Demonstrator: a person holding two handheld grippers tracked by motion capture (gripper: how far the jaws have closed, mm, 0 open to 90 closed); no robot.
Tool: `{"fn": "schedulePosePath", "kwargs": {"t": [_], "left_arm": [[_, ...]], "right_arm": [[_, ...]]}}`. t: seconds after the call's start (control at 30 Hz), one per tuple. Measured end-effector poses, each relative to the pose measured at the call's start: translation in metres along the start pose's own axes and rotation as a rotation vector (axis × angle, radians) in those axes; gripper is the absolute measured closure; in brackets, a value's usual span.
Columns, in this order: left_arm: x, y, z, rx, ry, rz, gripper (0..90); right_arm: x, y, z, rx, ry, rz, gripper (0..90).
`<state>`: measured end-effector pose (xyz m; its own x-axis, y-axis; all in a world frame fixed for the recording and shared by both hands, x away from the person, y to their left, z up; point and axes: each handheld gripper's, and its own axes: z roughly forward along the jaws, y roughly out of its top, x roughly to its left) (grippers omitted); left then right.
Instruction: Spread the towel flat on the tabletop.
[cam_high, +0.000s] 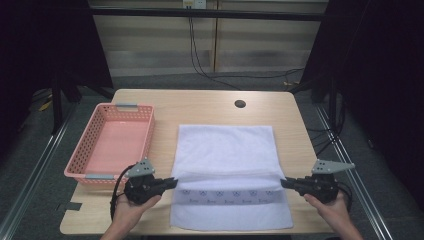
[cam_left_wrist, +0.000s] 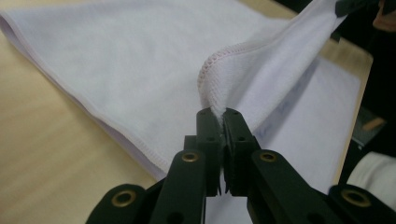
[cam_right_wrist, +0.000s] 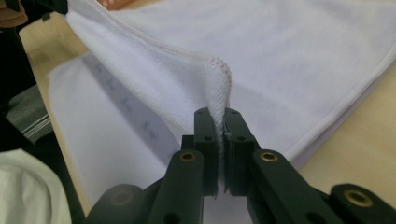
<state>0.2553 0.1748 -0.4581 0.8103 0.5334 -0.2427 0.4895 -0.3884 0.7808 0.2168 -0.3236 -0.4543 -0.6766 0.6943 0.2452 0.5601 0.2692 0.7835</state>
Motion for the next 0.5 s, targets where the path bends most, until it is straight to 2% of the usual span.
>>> {"fn": "schedulePosePath", "kwargs": {"t": [0.07,0.17,0.33,0.4,0.5], "left_arm": [[0.002,-0.009,0.008,0.039,-0.004,-0.012,86.8],[-0.001,-0.013,0.013,0.079,-0.006,0.003,86.4],[-0.002,-0.018,0.012,0.094,-0.018,-0.005,86.2],[-0.006,-0.020,0.010,0.112,-0.032,0.023,85.6],[-0.009,-0.024,0.007,0.122,-0.048,0.031,84.3]], "right_arm": [[-0.001,-0.009,0.006,0.048,0.011,0.010,85.6],[0.002,-0.018,0.012,0.130,0.013,-0.021,81.7],[0.007,-0.026,0.008,0.158,0.043,-0.035,84.1],[0.009,-0.026,0.006,0.159,0.041,-0.044,81.9],[0.014,-0.027,0.002,0.183,0.073,-0.057,79.6]]}}
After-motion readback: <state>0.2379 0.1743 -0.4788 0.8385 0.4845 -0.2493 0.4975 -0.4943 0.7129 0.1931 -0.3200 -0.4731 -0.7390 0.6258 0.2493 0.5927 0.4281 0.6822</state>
